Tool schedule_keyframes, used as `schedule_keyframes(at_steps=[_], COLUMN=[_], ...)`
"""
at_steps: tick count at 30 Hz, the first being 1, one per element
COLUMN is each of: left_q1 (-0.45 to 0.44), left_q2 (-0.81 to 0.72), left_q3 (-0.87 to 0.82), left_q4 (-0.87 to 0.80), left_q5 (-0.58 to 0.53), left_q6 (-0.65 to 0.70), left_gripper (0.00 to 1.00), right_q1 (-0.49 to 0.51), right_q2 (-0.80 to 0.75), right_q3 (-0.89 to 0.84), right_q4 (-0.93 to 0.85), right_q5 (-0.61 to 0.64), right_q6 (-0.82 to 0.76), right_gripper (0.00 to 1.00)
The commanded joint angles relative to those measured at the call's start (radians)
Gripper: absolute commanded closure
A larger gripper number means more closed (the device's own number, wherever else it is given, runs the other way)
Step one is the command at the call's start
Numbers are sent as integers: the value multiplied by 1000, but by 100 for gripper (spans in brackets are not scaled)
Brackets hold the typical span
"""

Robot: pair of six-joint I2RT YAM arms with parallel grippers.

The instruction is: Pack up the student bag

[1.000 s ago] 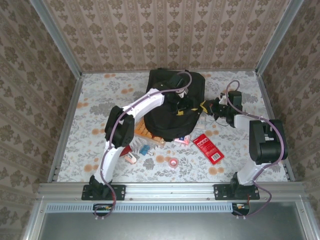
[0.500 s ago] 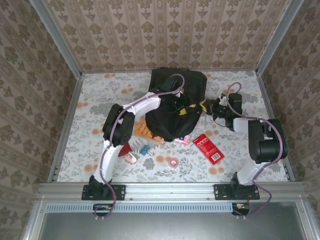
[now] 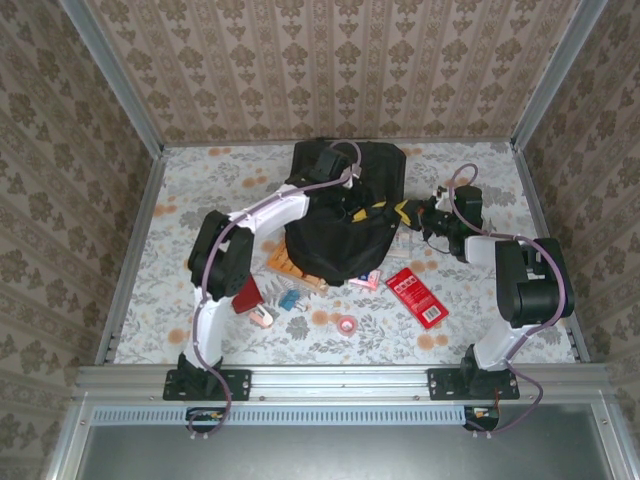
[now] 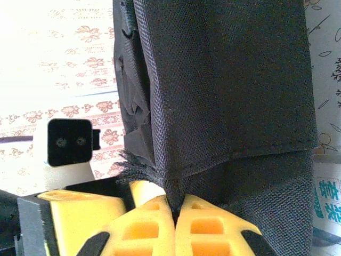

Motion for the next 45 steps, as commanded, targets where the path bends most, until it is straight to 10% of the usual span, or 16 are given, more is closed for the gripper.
schedule_keyframes(at_steps=[1, 45], left_q1=[6, -51], left_q2=[-43, -58], left_q3=[-32, -195], left_q4=[57, 335], left_q5=[16, 107], left_q6=[36, -156], left_gripper=[36, 42], right_q1=[9, 25], right_q2=[-23, -26], right_q3=[-4, -40], right_q4=[63, 112], right_q5=[-74, -71], right_q6=[-23, 2], right_gripper=[100, 100])
